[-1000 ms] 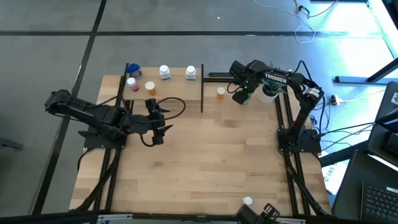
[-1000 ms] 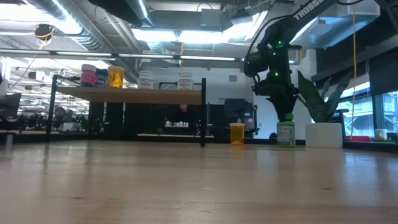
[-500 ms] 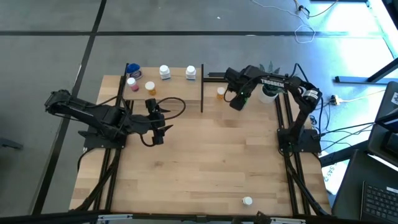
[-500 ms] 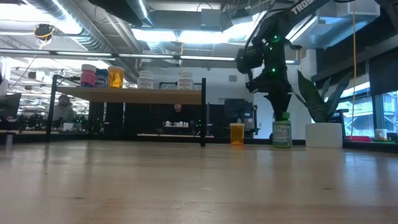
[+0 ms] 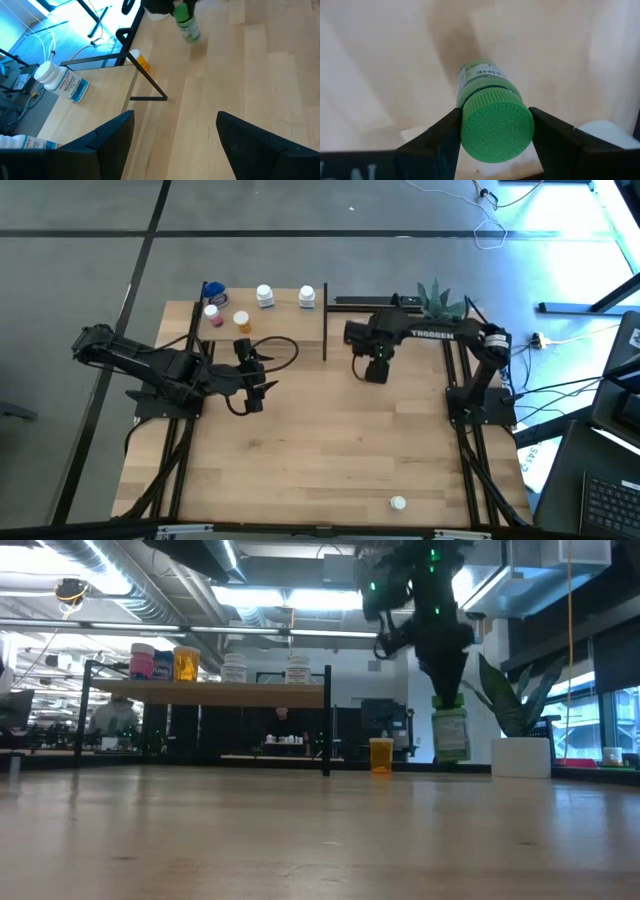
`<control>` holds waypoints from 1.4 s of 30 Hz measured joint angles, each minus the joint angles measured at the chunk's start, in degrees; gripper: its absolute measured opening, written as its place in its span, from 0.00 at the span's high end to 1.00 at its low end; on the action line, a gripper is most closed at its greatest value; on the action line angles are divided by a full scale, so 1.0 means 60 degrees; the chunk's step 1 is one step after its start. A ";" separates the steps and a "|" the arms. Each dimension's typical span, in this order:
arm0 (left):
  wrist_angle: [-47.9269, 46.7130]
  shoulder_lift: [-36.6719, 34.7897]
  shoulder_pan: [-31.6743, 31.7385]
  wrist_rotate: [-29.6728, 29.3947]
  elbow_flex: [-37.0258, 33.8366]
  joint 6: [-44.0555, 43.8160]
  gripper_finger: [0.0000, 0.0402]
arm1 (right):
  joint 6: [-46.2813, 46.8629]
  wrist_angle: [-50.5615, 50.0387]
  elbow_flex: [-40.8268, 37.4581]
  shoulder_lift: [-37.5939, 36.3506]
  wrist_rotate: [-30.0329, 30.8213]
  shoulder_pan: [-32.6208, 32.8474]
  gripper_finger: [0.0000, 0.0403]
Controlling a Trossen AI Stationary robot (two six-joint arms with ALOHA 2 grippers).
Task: Pick and place medicine bottles onto shelf by color
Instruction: Put the green pill bottle on the shelf
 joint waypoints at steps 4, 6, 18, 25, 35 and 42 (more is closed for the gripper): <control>-0.0003 0.0000 -0.0001 0.0001 -0.0001 0.0000 0.31 | 0.0000 -0.0005 0.0379 0.0000 -0.0094 0.1001 0.48; -0.0002 0.0000 -0.0001 0.0001 -0.0001 0.0000 0.31 | -0.0004 0.0045 0.0527 0.0000 -0.0304 0.1529 0.48; 0.0001 0.0000 0.0000 0.0010 -0.0001 -0.0107 0.31 | -0.0804 0.2104 0.0920 0.0018 -0.0353 0.3759 0.47; -0.0003 0.0000 0.0001 0.0034 -0.0001 -0.0815 0.31 | -0.1099 0.1751 0.2671 0.0007 -0.0313 0.3550 0.47; -0.0003 0.0000 0.0002 0.0034 -0.0001 -0.1071 0.31 | -0.2365 0.1886 0.5011 0.0007 0.0087 0.2222 0.47; -0.0046 -0.0196 -0.0001 0.0038 -0.0008 -0.1071 0.31 | -0.2846 0.2515 0.5123 0.0121 0.0087 0.1151 0.47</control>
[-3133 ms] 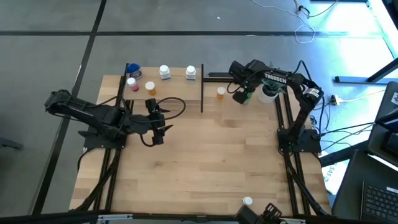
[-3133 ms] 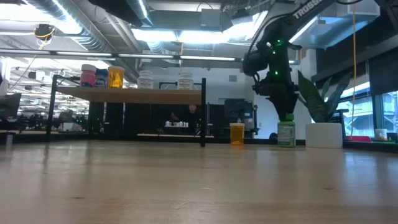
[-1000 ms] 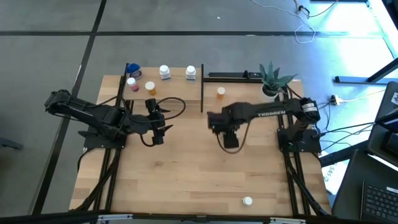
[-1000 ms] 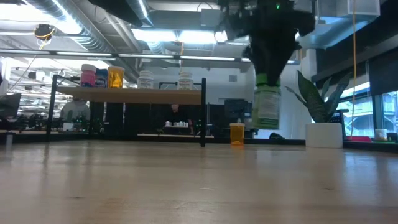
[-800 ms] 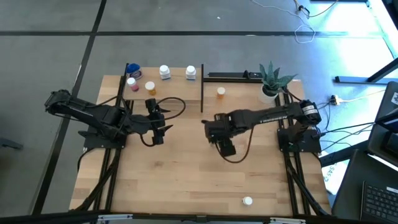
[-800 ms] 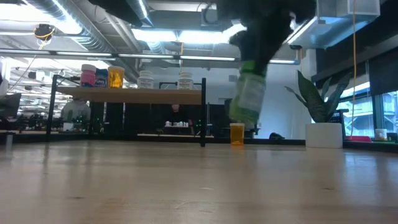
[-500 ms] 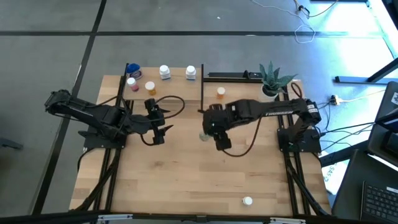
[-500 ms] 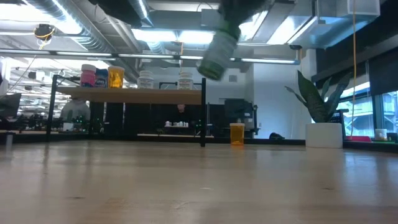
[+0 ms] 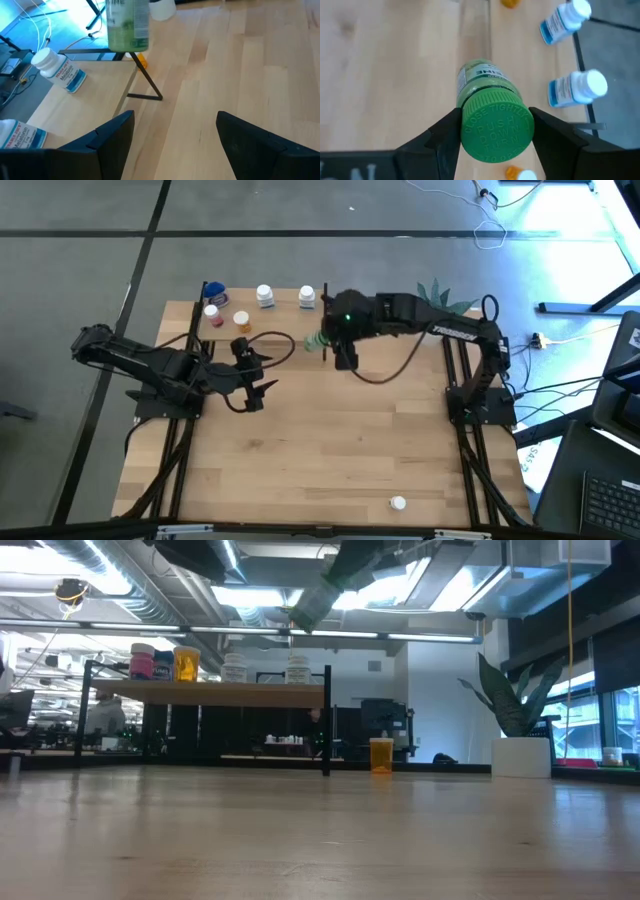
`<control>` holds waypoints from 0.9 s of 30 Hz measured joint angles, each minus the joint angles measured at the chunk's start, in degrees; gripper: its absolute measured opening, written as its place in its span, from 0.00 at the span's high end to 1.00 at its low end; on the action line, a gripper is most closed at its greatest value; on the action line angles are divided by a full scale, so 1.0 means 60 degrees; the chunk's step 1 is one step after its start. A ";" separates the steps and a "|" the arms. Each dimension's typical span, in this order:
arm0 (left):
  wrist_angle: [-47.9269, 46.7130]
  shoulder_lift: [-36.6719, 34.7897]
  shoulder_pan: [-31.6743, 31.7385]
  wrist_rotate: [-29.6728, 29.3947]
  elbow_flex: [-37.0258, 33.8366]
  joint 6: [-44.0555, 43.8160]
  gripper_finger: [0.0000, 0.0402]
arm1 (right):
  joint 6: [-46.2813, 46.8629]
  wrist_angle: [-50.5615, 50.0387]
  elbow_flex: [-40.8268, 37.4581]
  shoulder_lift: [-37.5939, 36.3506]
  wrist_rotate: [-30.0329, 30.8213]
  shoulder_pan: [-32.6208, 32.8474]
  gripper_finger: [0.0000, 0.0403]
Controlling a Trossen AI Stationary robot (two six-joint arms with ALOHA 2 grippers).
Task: Pick and place medicine bottles onto shelf by color
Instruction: Put the green pill bottle on the shelf
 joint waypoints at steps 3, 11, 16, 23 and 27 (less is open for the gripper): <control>0.0040 -0.0081 0.0000 -0.0013 0.0011 -0.0014 0.31 | 0.0053 -0.0068 0.0000 0.0110 -0.0069 -0.0201 0.47; -0.0040 -0.0328 0.0000 -0.0022 0.0011 0.0015 0.31 | 0.0038 -0.1383 -0.0004 0.0398 -0.0590 0.0580 0.47; -0.0194 -0.0318 0.0000 -0.0009 0.0007 0.0015 0.31 | -0.0659 -0.1997 -0.0004 0.0983 -0.0889 0.1357 0.47; -0.0509 -0.0314 -0.0035 0.0165 0.0007 -0.0018 0.31 | -0.0878 -0.2068 -0.0015 0.2160 -0.1556 0.2166 0.47; -0.0818 -0.0314 -0.0212 0.0738 0.0007 -0.0375 0.31 | -0.0877 -0.1538 -0.0015 0.2701 -0.1530 0.2406 0.47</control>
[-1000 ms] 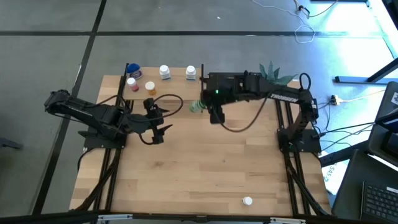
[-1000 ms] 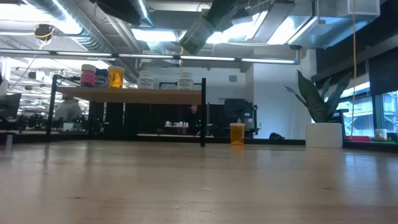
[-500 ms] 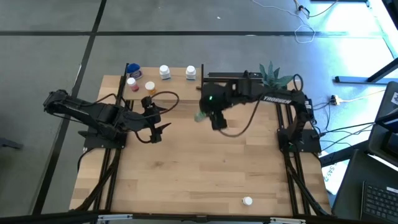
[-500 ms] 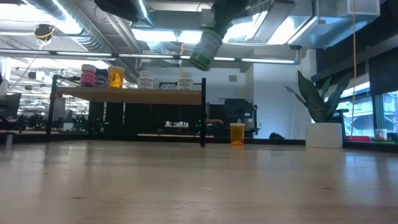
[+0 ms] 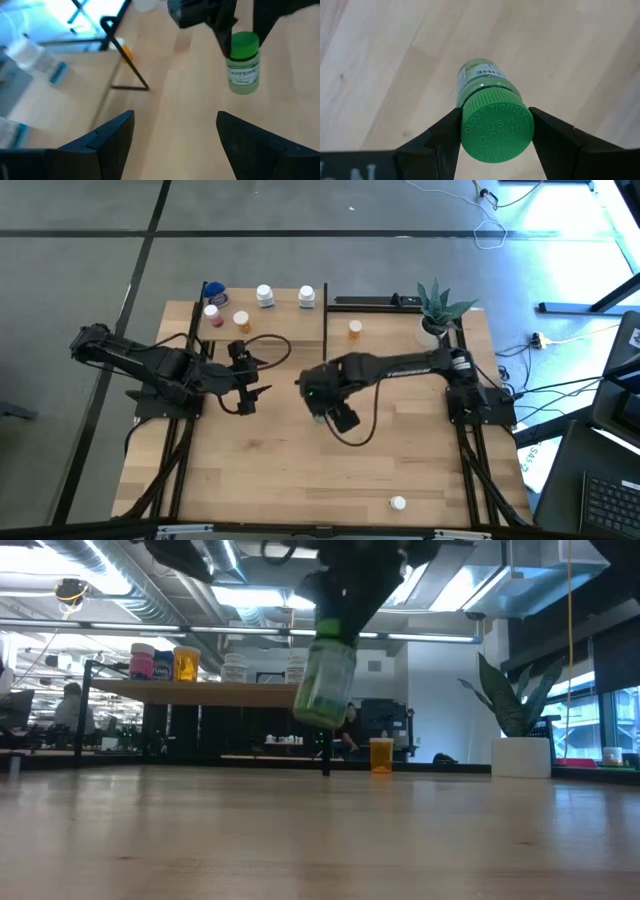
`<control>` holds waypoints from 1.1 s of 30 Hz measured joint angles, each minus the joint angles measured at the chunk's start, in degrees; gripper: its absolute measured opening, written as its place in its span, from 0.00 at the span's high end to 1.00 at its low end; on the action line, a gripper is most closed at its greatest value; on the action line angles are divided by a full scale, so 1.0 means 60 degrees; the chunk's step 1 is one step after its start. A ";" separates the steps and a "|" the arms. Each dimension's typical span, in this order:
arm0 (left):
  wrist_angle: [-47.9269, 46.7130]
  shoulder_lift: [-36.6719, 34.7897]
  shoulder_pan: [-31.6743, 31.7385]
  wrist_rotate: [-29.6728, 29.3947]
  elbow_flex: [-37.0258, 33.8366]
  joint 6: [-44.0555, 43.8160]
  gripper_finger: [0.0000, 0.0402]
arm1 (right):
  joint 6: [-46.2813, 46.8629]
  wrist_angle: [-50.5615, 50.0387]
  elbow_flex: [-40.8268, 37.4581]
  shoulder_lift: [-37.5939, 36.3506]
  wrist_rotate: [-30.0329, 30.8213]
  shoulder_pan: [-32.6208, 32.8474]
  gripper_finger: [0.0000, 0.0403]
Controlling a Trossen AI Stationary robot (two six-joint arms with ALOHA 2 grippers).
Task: Pick and place medicine bottles onto shelf by color
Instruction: Put the green pill bottle on the shelf
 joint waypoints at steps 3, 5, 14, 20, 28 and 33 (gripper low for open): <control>-0.0573 -0.0077 -0.0260 0.0231 0.0000 -0.0465 0.31 | 0.0000 0.0243 0.0000 0.0454 -0.0021 0.0047 0.47; -0.0971 -0.0123 -0.0443 0.0595 0.0000 -0.0712 0.31 | 0.0004 0.0325 -0.0004 0.0739 -0.0036 0.0039 0.47; -0.2006 -0.0391 -0.1284 0.1790 0.0000 -0.1625 0.31 | 0.0004 0.1058 -0.0004 0.1075 -0.0055 0.0029 0.47; -0.2027 -0.0476 -0.1608 0.1758 0.0000 -0.1625 0.31 | 0.0007 0.1093 -0.0004 0.1093 -0.0056 0.0028 0.47; -0.2017 -0.0481 -0.1694 0.1739 0.0000 -0.1645 0.31 | 0.0119 0.1028 -0.0004 0.1304 0.0020 0.0028 0.47; -0.2016 -0.0481 -0.1693 0.1742 0.0000 -0.1628 0.31 | 0.0357 0.0996 0.0000 0.1345 0.0115 0.0028 0.46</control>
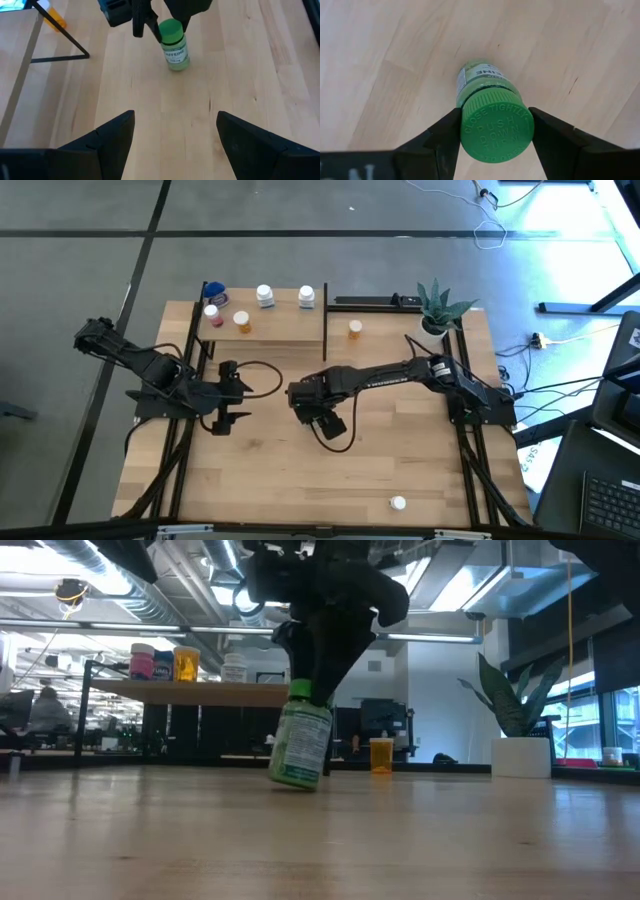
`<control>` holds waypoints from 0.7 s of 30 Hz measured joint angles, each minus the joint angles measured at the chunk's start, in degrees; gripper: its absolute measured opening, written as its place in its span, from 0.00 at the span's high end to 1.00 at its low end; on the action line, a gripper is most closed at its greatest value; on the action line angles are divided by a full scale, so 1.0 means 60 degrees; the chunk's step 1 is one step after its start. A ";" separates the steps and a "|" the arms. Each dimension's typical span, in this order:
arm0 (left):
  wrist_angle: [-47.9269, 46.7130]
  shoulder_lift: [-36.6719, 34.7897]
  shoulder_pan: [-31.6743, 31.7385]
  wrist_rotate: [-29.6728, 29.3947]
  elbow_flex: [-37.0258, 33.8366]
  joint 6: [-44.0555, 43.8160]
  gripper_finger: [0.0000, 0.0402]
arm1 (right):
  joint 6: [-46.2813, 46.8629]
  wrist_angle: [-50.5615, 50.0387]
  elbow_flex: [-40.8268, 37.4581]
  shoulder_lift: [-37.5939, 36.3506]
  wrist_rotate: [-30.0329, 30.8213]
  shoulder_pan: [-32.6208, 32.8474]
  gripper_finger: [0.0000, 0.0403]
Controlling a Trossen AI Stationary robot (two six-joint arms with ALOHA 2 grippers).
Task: Pick and place medicine bottles onto shelf by color
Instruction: Put the green pill bottle on the shelf
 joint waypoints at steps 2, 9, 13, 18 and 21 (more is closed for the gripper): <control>0.0000 0.0000 0.0000 -0.0002 0.0000 0.0004 0.31 | 0.0157 0.0037 0.0000 0.0000 0.0038 0.0000 0.45; -0.0004 0.0000 0.0000 0.0000 0.0000 0.0010 0.31 | 0.0207 0.0031 0.0000 0.0000 0.0255 -0.0003 0.37; -0.0004 0.0000 0.0000 0.0000 0.0000 0.0010 0.31 | 0.0121 0.0044 0.0000 0.0000 0.1033 0.0071 0.35; -0.0004 0.0004 0.0000 0.0000 0.0000 0.0006 0.31 | 0.0205 0.0042 -0.0002 0.0000 0.1093 0.0162 0.35; -0.0004 0.0004 0.0000 0.0000 0.0000 0.0010 0.31 | 0.0231 -0.0060 0.0013 0.0001 0.1091 0.0236 0.35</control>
